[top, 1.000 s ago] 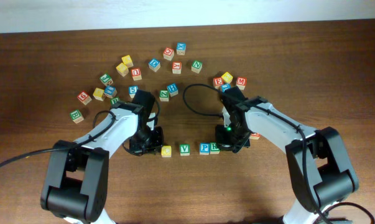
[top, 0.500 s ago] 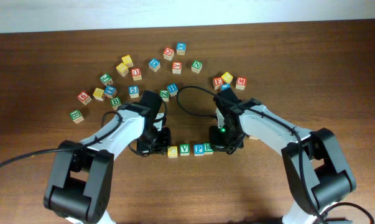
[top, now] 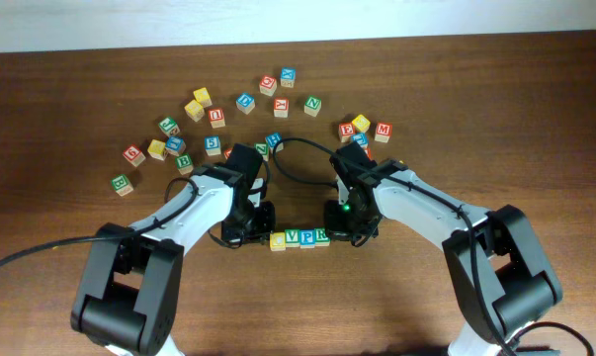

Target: Spell out CVPR

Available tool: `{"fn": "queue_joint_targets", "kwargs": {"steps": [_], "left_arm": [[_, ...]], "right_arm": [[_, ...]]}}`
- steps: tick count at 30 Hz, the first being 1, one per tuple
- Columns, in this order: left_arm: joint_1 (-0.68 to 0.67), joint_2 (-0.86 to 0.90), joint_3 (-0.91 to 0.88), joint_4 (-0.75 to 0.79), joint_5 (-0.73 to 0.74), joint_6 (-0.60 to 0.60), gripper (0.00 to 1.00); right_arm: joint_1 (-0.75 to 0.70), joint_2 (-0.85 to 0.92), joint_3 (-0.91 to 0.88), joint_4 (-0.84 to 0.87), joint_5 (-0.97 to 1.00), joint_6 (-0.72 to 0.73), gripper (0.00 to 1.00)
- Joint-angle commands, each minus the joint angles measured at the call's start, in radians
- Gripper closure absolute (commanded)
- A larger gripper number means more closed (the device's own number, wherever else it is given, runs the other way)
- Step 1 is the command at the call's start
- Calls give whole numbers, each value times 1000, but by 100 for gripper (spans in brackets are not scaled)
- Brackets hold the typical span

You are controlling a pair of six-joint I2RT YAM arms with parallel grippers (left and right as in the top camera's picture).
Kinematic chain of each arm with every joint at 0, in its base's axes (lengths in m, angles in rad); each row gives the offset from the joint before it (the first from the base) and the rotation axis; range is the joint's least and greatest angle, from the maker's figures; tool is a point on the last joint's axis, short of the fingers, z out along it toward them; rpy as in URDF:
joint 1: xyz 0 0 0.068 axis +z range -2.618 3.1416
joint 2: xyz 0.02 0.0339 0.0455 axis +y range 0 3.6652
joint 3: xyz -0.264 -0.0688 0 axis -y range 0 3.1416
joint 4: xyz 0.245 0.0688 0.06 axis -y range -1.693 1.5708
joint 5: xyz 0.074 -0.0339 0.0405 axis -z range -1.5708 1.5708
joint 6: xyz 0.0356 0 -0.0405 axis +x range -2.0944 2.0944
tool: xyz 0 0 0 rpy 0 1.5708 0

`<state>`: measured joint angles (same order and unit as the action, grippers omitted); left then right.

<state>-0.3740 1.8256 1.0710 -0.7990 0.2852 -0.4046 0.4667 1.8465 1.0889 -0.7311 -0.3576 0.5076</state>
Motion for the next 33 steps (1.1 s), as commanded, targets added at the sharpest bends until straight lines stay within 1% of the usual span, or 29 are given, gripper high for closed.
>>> {"fn": "queue_joint_targets", "kwargs": {"steps": [1, 5, 7, 9, 12, 14, 16, 17, 19, 21, 24, 26, 27, 31, 33], "left_arm": [[-6, 9, -7, 9, 8, -6, 100], [-1, 9, 2, -4, -108, -5, 100], [15, -13, 57, -77, -156, -5, 100], [18, -47, 92, -134, -151, -5, 100], [-24, -135, 97, -261, -148, -5, 100], [-55, -153, 97, -302, -147, -6, 100], [-88, -153, 89, -309, -119, -6, 100], [-108, -153, 78, -306, -84, -6, 100], [-158, -153, 45, -267, -69, -24, 100], [-213, -152, -19, -166, -70, -113, 100], [-247, -152, -82, -84, -78, -174, 100], [-254, -152, -122, -61, -175, -245, 100], [-254, -152, -139, -47, -201, -262, 100], [-254, -152, -155, 27, -204, -261, 100], [-254, -152, -155, 36, -205, -261, 100]], "right_arm": [[7, 10, -7, 3, -8, 10, 96], [7, 10, -7, 2, 6, 10, 96], [7, 10, -7, 2, 17, 10, 96], [6, 10, -7, -2, 34, 10, 95], [-11, 10, -7, -5, 36, 2, 96], [-34, 10, -5, -18, 20, -2, 96], [-72, 10, 10, -71, 17, -22, 96], [-93, 9, 18, -97, 18, -33, 96], [-138, 10, 25, -137, 17, -37, 96], [-175, 10, 25, -168, 17, -82, 96], [-186, 10, 25, -193, 26, -111, 96], [-186, 10, 25, -193, 29, -111, 96], [-186, 10, 25, -193, 29, -111, 96], [-186, 10, 25, -193, 29, -111, 96], [-186, 10, 25, -192, 29, -111, 95]]}}
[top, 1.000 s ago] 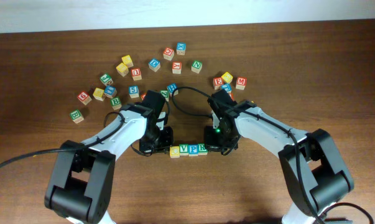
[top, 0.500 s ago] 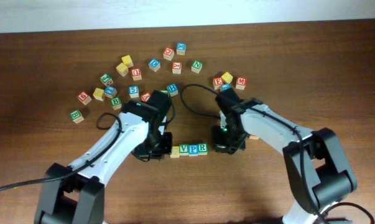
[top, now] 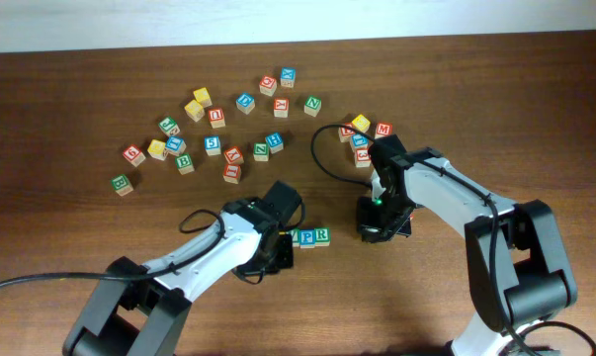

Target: Spell out CVPR

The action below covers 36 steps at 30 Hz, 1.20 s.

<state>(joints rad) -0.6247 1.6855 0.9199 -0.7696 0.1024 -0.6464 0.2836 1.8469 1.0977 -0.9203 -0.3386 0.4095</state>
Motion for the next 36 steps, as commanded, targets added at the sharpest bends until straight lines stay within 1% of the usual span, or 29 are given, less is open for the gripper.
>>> {"fn": "queue_joint_targets", "kwargs": {"steps": [1, 4, 9, 21, 32, 36], "left_arm": [[-4, -12, -4, 8, -26, -19, 100], [-4, -12, -4, 16, -67, -19, 100], [-3, -12, -4, 58, -70, -19, 100], [-3, -12, -4, 79, -73, -19, 100], [1, -14, -1, 74, -66, -19, 100], [1, -68, 45, 23, -65, -3, 100]], "right_arm": [[-3, 9, 16, -2, 10, -13, 96], [-3, 9, 16, 0, 10, -13, 96], [-3, 9, 16, 0, 10, -13, 96], [-3, 9, 16, 0, 10, -13, 96], [-3, 9, 16, 4, 10, -13, 96], [-3, 9, 15, -1, 10, -13, 95]]}}
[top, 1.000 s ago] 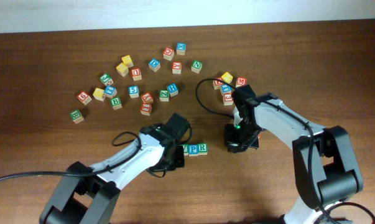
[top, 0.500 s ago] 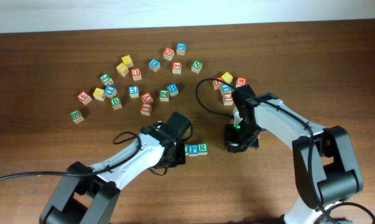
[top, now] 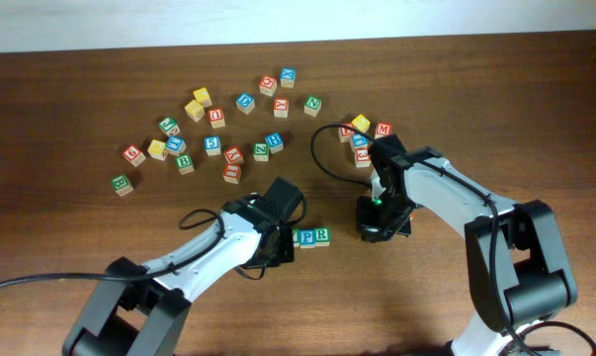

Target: Spell out CVPR

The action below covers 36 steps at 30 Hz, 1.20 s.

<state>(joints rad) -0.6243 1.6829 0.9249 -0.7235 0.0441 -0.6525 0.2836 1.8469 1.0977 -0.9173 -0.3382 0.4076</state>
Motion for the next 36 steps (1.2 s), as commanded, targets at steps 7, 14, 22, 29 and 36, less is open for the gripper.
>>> {"fn": "queue_joint_targets", "kwargs": {"steps": [7, 14, 22, 29, 36], "left_arm": [[173, -277, 110, -101, -43, 52, 100], [541, -194, 107, -204, -9, 82, 100], [755, -163, 107, -233, 45, 82, 100], [1014, -163, 106, -291, 148, 82, 100], [1020, -163, 106, -291, 147, 82, 100]], "right_arm": [[-3, -6, 50, -103, 10, -11, 96], [179, -238, 82, -232, 9, -5, 96], [485, -150, 64, -5, 174, 357, 96], [489, -18, 64, 86, 147, 369, 96], [489, -4, 64, 122, 150, 379, 96]]}}
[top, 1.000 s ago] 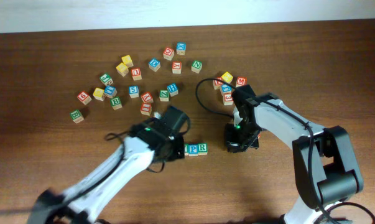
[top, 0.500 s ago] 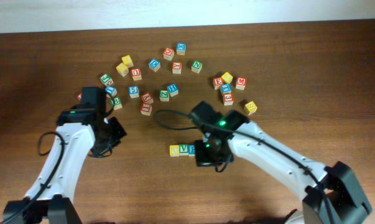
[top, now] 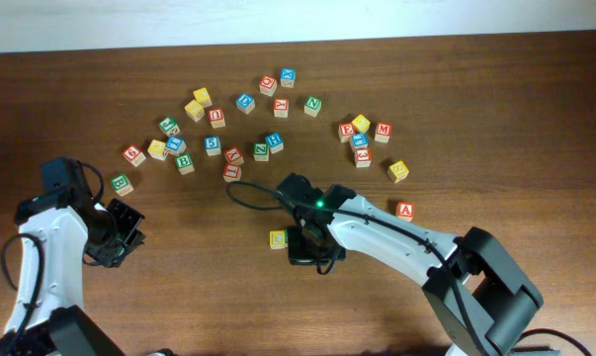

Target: Spell out CVPR

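Observation:
The yellow C block (top: 278, 238) lies alone on the table just left of my right gripper (top: 307, 247). That gripper hangs low over the spot beside it, and its wrist covers whatever is underneath. No V, P or R block shows there, and the fingers are hidden, so their state is unclear. My left gripper (top: 127, 234) sits far to the left near a green block (top: 122, 183); it looks open and holds nothing.
Several loose letter blocks are scattered across the back of the table, from a red one (top: 132, 154) at the left to the red M block (top: 383, 130). A yellow block (top: 398, 170) and a red A block (top: 404, 210) lie right of my right arm.
My left gripper has gone from the row's left end to the far left of the table. My right gripper has shifted left from beside the row and now covers where P and R lay. C shows again.
At first both grippers flanked a row reading C, V, P, R at the table's middle. Then my left gripper covered the row's left end while my right gripper stood off to the right. Now the left arm is withdrawn, the right covers the row, and only C shows.

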Available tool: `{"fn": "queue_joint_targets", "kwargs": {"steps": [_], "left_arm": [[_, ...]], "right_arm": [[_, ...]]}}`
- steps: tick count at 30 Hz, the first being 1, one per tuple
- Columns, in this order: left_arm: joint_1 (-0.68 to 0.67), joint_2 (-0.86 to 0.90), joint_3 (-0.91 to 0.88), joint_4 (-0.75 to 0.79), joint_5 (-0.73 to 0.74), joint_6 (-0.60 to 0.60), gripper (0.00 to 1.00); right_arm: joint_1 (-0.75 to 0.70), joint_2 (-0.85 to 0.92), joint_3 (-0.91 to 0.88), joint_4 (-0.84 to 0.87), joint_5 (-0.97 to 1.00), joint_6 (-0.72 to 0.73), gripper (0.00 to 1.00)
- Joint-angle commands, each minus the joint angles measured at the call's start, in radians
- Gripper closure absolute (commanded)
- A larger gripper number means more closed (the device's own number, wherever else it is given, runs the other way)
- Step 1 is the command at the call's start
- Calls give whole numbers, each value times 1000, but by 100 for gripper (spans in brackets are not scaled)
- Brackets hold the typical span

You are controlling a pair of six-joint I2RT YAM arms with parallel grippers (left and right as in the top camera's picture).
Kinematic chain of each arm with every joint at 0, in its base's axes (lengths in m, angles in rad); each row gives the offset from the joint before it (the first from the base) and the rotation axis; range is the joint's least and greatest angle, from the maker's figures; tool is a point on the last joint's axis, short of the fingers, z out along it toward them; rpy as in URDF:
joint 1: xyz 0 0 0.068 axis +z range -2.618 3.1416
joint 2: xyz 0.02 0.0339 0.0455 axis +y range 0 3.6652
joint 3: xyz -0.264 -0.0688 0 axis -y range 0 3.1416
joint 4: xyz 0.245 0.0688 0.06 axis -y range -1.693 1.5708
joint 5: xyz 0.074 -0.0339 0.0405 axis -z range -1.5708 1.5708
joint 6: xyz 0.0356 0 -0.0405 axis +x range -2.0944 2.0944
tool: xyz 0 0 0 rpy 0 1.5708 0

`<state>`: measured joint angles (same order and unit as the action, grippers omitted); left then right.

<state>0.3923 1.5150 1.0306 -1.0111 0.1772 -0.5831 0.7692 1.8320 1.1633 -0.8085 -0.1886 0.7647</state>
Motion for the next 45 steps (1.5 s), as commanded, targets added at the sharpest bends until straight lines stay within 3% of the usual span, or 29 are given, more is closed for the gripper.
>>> {"fn": "queue_joint_targets", "kwargs": {"steps": [1, 18, 23, 28, 32, 35, 40, 45], "left_arm": [[3, 5, 0, -3, 14, 12, 100], [3, 5, 0, 0, 14, 13, 100], [-3, 5, 0, 0, 14, 21, 100], [-135, 7, -2, 19, -23, 40, 100], [-275, 9, -19, 47, -27, 40, 100], [-386, 20, -68, 119, -27, 39, 100], [-597, 137, -116, 272, 57, 29, 100], [-731, 221, -116, 373, 126, 30, 100]], "right_arm": [[4, 11, -2, 15, 7, 32, 96], [4, 11, -2, 53, 67, 34, 96], [3, 6, -1, 48, -96, -27, 96], [-45, -115, 62, -104, -158, -71, 96], [-232, -178, 78, -282, 102, -76, 96], [-318, -136, 32, -248, 148, -111, 96], [-298, -48, -42, -103, 84, -109, 96], [-295, -23, -49, -85, 65, -110, 96]]}}
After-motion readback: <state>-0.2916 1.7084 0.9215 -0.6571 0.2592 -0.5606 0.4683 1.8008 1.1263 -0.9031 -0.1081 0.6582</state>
